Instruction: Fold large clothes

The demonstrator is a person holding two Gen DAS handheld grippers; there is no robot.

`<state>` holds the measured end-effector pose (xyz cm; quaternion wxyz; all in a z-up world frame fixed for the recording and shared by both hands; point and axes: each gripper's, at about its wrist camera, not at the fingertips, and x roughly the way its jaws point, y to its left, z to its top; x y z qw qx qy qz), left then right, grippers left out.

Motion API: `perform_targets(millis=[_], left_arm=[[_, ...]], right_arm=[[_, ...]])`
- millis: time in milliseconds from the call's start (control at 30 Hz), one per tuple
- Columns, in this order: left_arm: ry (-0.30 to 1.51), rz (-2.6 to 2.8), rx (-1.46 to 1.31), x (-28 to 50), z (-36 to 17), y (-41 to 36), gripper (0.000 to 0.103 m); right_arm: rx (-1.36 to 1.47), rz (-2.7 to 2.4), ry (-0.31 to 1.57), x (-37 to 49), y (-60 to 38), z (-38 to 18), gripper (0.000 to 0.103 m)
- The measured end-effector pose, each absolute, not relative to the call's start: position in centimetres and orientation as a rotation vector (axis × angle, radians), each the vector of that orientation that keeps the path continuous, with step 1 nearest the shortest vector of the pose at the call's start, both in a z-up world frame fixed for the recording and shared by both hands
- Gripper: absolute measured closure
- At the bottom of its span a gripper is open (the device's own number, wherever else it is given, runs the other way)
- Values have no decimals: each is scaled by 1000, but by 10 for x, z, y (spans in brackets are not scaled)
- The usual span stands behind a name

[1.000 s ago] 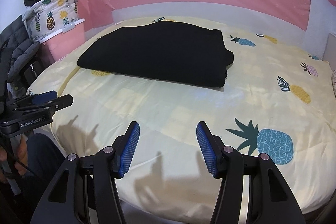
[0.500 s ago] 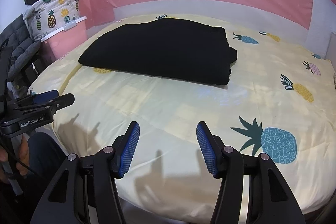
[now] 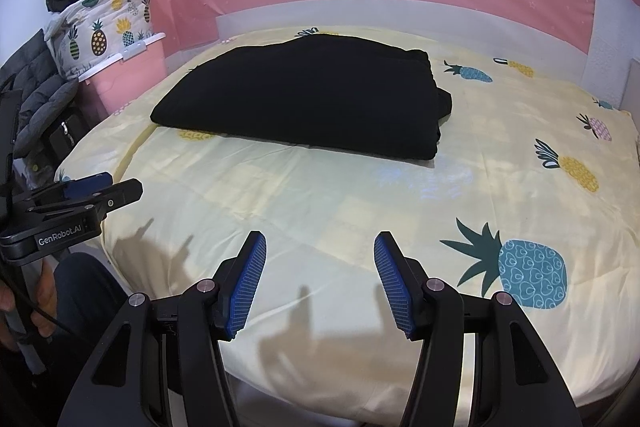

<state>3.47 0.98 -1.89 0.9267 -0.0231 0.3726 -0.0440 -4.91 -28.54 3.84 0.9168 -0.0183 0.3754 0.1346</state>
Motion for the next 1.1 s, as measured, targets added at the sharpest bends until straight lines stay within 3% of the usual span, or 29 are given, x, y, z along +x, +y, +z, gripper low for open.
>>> perform_targets(millis=[1100], left_arm=[[770, -112, -54, 26, -14, 7, 38]], right_arm=[[-30, 265, 755, -60, -281, 47, 46]])
